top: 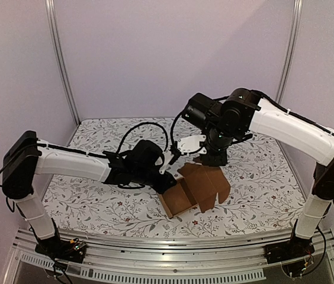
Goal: Fold the paper box
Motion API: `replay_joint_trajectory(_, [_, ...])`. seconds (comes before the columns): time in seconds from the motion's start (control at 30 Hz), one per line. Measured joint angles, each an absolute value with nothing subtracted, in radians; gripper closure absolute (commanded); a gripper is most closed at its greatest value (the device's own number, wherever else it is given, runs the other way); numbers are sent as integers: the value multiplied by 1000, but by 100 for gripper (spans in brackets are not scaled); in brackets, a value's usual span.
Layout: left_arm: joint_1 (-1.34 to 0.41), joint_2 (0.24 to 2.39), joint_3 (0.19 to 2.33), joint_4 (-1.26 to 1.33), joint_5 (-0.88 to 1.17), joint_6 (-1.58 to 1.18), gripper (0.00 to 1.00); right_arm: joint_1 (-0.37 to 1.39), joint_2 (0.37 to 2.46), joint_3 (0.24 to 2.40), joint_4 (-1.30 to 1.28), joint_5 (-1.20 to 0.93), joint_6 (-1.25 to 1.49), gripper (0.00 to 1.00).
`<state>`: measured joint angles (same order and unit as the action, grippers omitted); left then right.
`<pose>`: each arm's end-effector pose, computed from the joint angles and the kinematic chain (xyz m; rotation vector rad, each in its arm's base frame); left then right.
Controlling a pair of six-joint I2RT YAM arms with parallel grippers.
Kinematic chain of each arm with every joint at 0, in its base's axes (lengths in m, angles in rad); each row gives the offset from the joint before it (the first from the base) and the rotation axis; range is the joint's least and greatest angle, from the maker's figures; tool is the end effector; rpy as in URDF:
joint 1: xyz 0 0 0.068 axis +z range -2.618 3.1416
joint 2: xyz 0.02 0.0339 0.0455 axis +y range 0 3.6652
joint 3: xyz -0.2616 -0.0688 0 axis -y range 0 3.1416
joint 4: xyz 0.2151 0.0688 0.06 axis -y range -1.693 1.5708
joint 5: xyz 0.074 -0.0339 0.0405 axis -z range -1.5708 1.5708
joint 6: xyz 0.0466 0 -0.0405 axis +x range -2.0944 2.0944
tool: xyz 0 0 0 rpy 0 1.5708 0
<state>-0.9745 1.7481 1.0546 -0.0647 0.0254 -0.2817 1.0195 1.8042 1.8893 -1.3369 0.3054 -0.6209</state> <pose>0.1998 -0.2964 0.1967 0.8350 2.2742 -0.6374 0.1831 0.2711 0.3336 -1.9660 1.9269 -0.3275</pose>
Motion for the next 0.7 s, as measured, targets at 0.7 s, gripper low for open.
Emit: replay_joint_trajectory(0.7, [-976, 1796, 995, -32, -39, -476, 100, 929, 1452, 1591, -1026, 323, -526, 38])
